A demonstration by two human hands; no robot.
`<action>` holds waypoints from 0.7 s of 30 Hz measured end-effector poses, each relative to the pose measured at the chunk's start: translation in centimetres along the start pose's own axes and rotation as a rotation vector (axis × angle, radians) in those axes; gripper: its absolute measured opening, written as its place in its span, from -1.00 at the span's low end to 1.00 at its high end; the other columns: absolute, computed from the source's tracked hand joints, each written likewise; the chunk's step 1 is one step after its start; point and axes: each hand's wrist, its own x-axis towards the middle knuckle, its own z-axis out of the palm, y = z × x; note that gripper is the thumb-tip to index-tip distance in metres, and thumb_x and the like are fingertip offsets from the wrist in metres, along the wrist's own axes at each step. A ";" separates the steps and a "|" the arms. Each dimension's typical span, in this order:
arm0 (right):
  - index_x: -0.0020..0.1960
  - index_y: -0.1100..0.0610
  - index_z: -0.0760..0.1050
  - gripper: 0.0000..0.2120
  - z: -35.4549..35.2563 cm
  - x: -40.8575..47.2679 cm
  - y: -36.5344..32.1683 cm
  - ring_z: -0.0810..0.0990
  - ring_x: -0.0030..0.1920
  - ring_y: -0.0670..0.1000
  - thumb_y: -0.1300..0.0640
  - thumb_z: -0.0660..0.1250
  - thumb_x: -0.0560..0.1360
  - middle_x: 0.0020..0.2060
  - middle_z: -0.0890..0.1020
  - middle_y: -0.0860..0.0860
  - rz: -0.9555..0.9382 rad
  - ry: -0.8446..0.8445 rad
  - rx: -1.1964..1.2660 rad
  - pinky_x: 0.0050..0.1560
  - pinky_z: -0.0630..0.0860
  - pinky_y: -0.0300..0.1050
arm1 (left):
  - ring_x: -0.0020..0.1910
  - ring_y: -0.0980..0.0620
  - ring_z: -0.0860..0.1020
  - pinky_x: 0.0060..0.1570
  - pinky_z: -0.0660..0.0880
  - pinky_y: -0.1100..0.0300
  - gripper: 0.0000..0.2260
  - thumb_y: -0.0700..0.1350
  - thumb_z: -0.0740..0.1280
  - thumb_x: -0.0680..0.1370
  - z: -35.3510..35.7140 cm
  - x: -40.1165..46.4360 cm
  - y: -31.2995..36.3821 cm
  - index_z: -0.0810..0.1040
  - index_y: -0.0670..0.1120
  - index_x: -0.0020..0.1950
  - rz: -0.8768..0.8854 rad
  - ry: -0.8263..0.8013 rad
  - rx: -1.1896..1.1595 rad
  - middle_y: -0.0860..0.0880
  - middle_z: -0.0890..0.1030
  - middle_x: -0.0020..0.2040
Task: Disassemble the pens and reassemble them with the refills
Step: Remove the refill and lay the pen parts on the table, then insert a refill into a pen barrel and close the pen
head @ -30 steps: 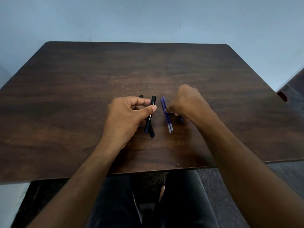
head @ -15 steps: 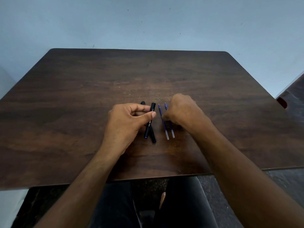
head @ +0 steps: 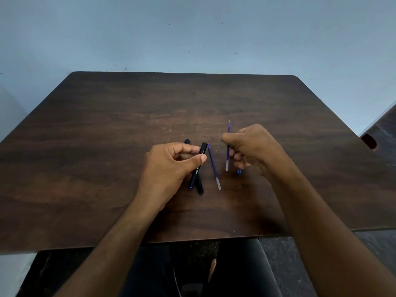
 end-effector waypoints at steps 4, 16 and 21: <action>-0.29 0.24 0.50 -0.78 -0.4 0.0 0.2 0.46 -0.59 -0.03 0.23 0.38 0.52 -0.50 0.56 0.10 -0.050 -0.030 0.339 -0.58 0.45 -0.18 | -0.22 0.17 0.70 -0.21 0.62 0.28 -0.86 -0.08 0.54 0.44 0.1 -0.2 0.1 0.72 0.08 -0.02 0.020 -0.010 0.004 0.13 0.74 -0.22; -0.23 0.29 0.49 -0.85 0.7 -1.1 0.1 0.52 -0.49 0.04 0.34 0.32 0.52 -0.42 0.61 0.17 -0.305 0.070 0.601 -0.48 0.54 -0.09 | -0.27 0.22 0.66 -0.25 0.53 0.39 -0.86 -0.10 0.55 0.43 -0.1 0.1 0.2 0.74 0.10 -0.05 0.087 0.002 0.031 0.14 0.73 -0.23; -0.26 0.27 0.48 -0.84 1.0 -1.5 0.2 0.53 -0.49 0.07 0.36 0.31 0.51 -0.39 0.63 0.20 -0.343 0.053 0.583 -0.47 0.55 -0.07 | -0.23 0.21 0.67 -0.24 0.53 0.40 -0.84 -0.10 0.56 0.43 -0.2 0.2 0.1 0.74 0.10 -0.03 0.116 0.004 0.042 0.16 0.73 -0.21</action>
